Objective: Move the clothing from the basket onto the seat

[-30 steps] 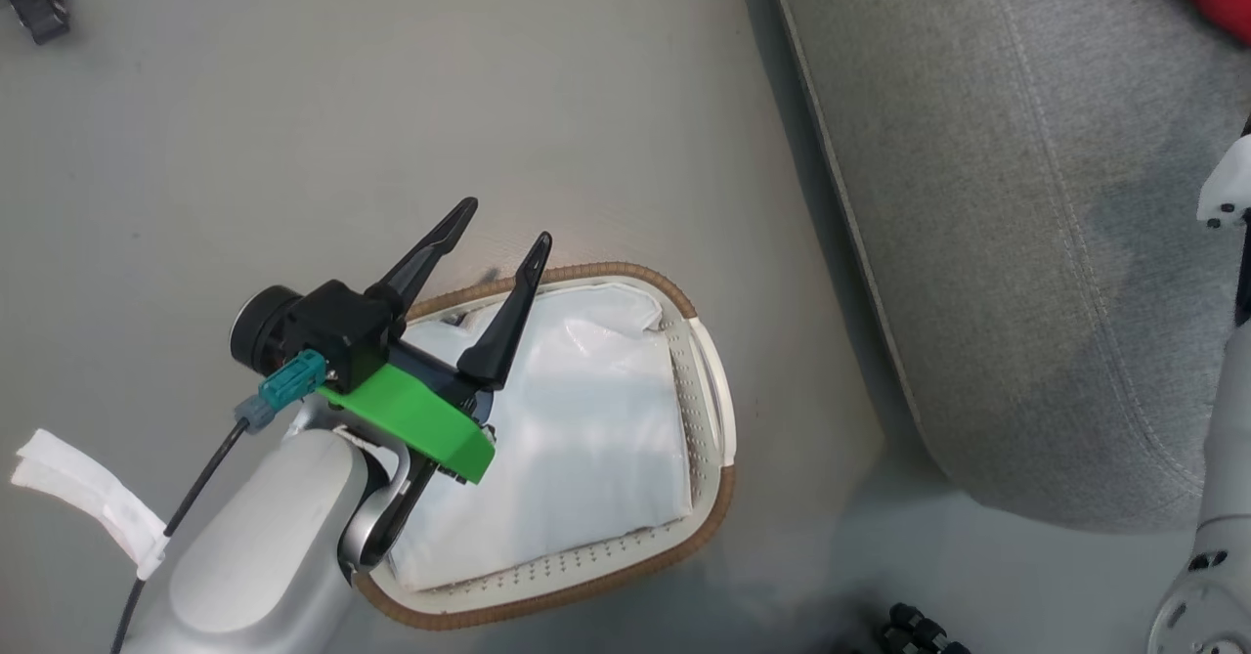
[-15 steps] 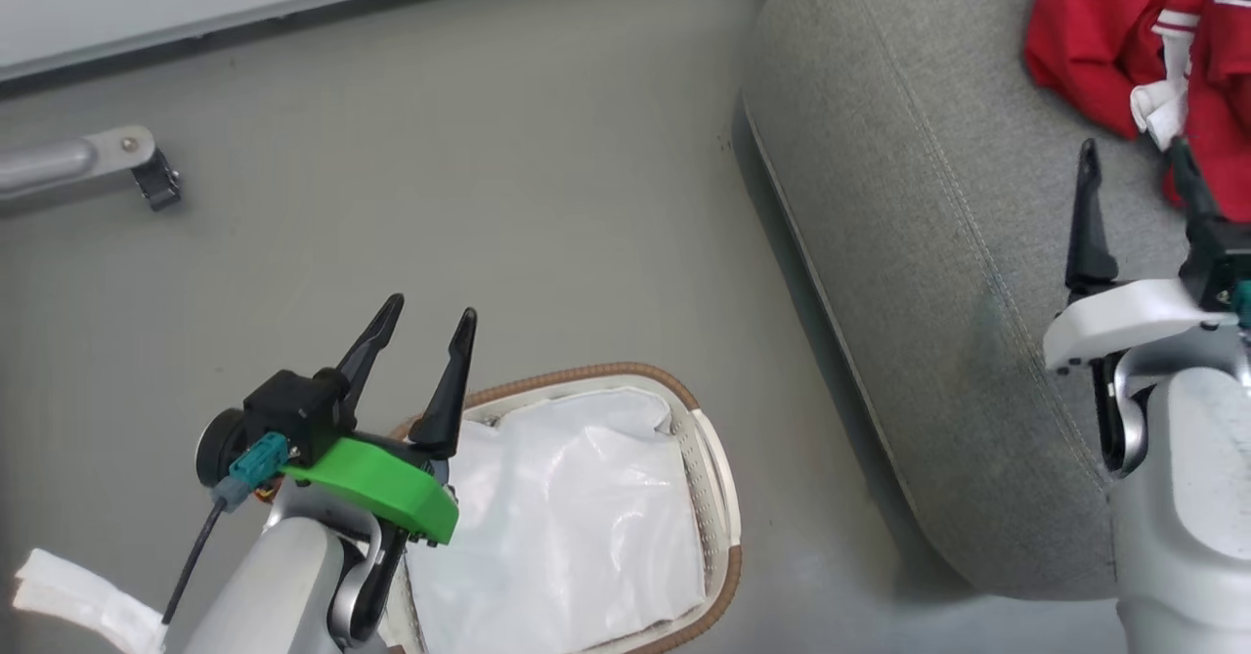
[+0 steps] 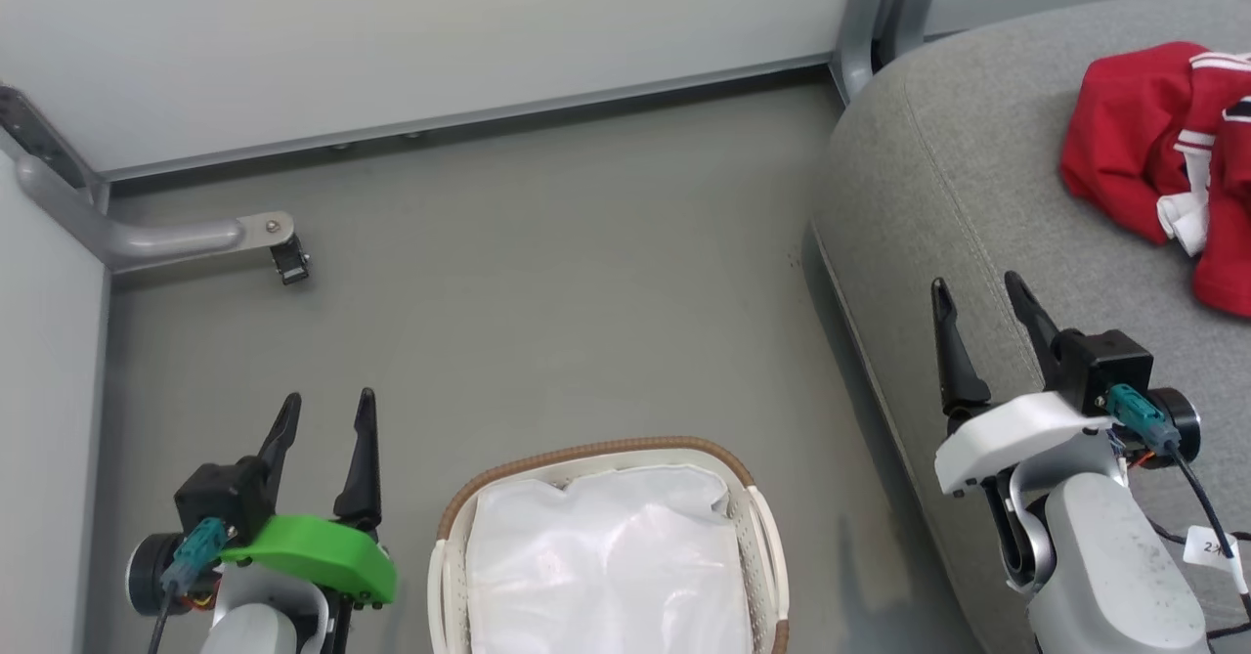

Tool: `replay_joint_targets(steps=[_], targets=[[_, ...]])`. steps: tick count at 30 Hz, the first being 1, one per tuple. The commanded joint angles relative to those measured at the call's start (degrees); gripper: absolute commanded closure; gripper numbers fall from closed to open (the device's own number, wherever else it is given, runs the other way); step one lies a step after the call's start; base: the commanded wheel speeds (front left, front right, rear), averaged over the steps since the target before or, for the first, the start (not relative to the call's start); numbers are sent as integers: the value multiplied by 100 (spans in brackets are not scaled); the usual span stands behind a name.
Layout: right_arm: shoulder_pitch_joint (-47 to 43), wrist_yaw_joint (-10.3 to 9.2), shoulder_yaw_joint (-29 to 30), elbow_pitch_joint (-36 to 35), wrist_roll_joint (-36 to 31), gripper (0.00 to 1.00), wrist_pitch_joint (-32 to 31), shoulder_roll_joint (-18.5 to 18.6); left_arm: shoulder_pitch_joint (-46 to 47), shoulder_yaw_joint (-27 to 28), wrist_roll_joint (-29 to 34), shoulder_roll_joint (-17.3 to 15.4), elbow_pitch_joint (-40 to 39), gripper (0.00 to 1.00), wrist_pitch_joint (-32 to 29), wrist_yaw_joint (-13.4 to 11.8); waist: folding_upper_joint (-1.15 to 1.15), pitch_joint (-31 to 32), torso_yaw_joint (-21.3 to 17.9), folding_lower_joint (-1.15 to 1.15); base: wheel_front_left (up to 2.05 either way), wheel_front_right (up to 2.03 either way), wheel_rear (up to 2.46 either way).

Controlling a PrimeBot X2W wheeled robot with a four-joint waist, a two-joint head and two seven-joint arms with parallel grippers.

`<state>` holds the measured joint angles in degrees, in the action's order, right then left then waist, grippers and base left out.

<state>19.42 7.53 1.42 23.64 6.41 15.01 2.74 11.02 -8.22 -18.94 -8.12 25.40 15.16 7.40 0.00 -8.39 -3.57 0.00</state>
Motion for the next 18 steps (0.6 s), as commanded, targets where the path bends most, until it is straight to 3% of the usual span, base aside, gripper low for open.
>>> replay_joint_targets(steps=[1,8,16,17,18], targets=[[-144,-8,-48,29,101,0,23,39,-170,181,93,62,6,0,-3,14,0,380,296,0,0,0,0],[-605,-8,-268,128,324,0,23,34,-688,925,417,316,-105,0,-4,15,0,688,399,0,0,0,0],[-973,-8,-323,158,390,0,23,32,-1116,1140,475,475,-123,0,-3,15,0,849,423,0,0,0,0],[-918,0,-323,157,377,100,-1,7,-1068,1144,474,461,-104,100,-2,0,0,828,404,0,0,0,0],[-958,0,-326,209,375,100,-5,-8,-1086,1142,476,483,-43,100,-2,-1,0,832,405,0,0,0,0]])
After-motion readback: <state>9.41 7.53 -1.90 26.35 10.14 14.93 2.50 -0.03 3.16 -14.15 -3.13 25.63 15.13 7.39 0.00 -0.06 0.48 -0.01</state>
